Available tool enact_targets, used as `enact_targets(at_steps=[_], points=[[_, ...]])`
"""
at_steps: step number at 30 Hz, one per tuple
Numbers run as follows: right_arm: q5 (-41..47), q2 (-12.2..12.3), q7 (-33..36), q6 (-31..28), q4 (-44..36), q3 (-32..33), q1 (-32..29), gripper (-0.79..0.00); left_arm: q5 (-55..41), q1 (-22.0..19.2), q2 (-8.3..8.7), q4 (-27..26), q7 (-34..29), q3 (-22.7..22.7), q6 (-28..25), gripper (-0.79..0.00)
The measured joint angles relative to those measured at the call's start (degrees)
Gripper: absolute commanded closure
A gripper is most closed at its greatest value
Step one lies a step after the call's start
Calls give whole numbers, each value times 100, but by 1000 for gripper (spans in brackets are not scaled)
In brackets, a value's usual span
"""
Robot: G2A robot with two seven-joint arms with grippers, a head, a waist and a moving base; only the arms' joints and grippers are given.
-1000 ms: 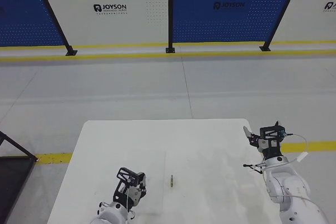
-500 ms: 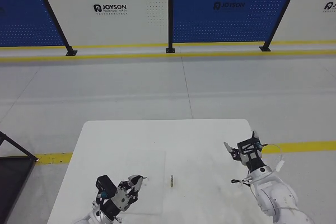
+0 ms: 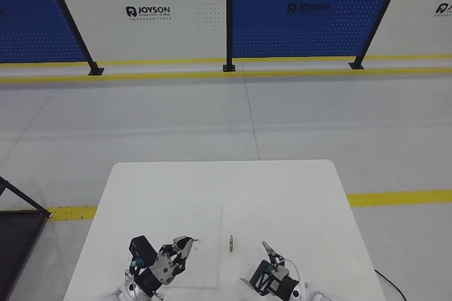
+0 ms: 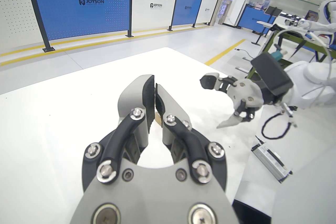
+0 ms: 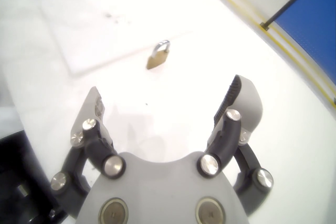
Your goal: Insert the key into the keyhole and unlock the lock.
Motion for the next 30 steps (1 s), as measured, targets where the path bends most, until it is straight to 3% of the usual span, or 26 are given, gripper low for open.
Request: enact_targets(at_steps=[9, 15, 23, 24, 26, 28, 30], points=[[576, -187, 141, 30, 591, -866, 651, -785, 0, 0, 0, 0, 0, 0, 0, 0], [1221, -386, 236, 1127, 1009, -1133, 1105, -785, 0, 0, 0, 0, 0, 0, 0, 0], [1694, -636, 652, 1800, 1761, -1552, 1840, -785, 0, 0, 0, 0, 0, 0, 0, 0], [1735, -654, 657, 1822, 1820, -1584, 1887, -754, 0, 0, 0, 0, 0, 0, 0, 0], [1790, -685, 636, 1862, 1929, -1639, 1957, -603, 0, 0, 0, 0, 0, 0, 0, 0], [1808, -702, 603, 1891, 1990, -1673, 1984, -372, 0, 0, 0, 0, 0, 0, 0, 0], [1811, -713, 563, 1898, 2032, -1700, 1994, -351, 0, 0, 0, 0, 0, 0, 0, 0]])
